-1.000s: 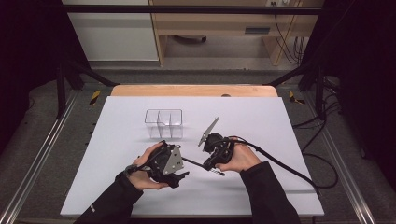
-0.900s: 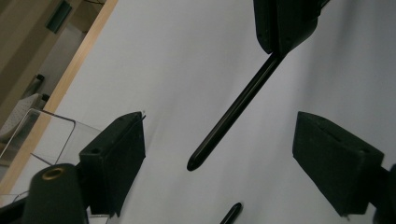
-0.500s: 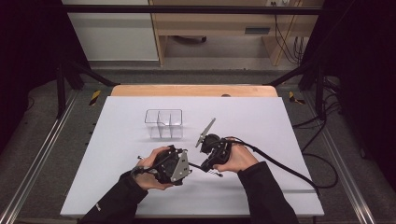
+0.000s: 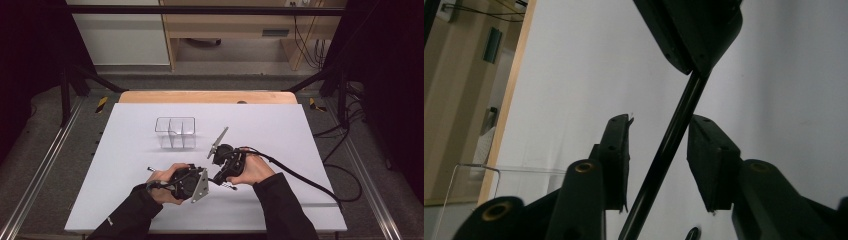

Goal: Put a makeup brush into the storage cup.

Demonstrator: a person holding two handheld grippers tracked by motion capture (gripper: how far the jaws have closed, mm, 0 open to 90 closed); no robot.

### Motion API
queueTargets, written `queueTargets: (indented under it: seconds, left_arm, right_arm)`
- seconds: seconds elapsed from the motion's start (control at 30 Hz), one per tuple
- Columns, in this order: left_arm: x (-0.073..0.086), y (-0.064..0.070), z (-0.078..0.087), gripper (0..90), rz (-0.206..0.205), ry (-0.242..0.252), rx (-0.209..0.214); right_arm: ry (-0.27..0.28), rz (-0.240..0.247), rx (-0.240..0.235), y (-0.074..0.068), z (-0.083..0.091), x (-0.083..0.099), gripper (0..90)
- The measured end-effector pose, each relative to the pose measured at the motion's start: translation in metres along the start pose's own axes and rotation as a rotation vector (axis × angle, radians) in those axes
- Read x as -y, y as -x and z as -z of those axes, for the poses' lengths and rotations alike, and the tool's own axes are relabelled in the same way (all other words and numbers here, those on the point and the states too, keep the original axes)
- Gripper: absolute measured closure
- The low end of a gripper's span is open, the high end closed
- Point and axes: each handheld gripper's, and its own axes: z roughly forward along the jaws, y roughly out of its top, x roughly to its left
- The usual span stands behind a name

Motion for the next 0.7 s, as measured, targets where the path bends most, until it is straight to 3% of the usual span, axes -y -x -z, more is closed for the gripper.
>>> queueTargets:
  seconds: [0.3,0.53,0.7]
  left_arm:
    - [0.0002,0.0036,-0.0007,76.7,-0.057,-0.015,0.021]
    - [-0.0001,0.0066,-0.0041,82.0,-0.070,-0.031,0.070]
    - [0.0001,0.0055,-0.0039,83.1,-0.059,-0.038,0.081]
  right_arm:
    - [-0.004,0.008,-0.006,-0.0011,0.0002,-0.0003,84.3]
    - [0.001,0.021,0.003,-0.0015,-0.0004,-0.0001,83.5]
    - [0.020,0.025,0.022,-0.0016,0.0001,0.0005,82.2]
